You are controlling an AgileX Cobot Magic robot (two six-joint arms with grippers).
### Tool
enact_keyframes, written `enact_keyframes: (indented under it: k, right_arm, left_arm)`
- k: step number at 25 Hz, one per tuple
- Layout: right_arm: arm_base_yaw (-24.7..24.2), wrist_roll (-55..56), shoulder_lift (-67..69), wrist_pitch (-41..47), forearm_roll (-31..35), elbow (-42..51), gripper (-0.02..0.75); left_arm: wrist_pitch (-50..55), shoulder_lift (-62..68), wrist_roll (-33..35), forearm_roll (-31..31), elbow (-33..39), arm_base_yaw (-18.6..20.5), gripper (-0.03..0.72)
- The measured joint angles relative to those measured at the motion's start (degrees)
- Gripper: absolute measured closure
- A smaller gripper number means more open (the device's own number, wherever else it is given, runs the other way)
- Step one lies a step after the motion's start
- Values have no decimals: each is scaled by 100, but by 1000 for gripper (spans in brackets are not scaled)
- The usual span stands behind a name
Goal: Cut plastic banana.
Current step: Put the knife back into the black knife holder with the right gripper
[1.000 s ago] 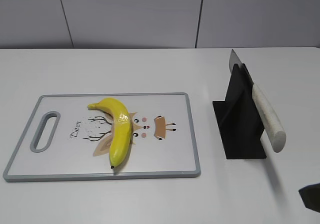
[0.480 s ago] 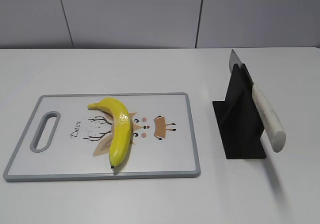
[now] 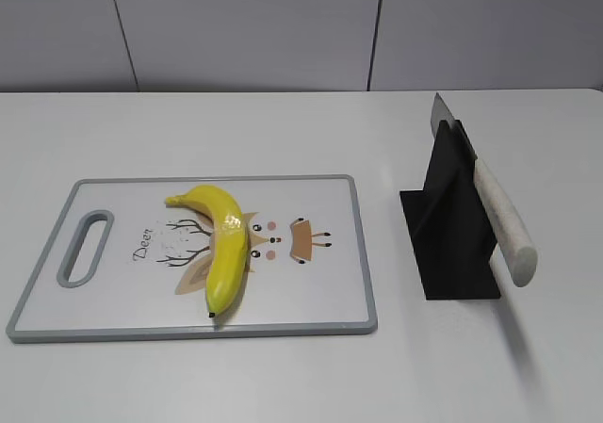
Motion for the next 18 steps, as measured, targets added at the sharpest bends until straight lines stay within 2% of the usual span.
enact_keyframes:
  k: [3, 5, 12, 14, 18]
  right_arm:
    - [-131, -6, 0, 0, 64, 0, 174]
    - [-438, -6, 0, 0, 83, 0, 174]
    - [-2141, -6, 0, 0, 94, 0, 174]
    - [-2485, -6, 0, 0, 94, 0, 174]
    - [-2671, -15, 0, 0, 94, 0, 175]
  left_arm:
    - [0, 0, 0, -12, 0, 0, 143]
    - [0, 0, 0, -19, 0, 6, 143]
    - [0, 0, 0, -19, 0, 6, 143]
    - [0, 0, 0, -19, 0, 6, 144]
    - [0, 0, 0, -19, 0, 6, 144]
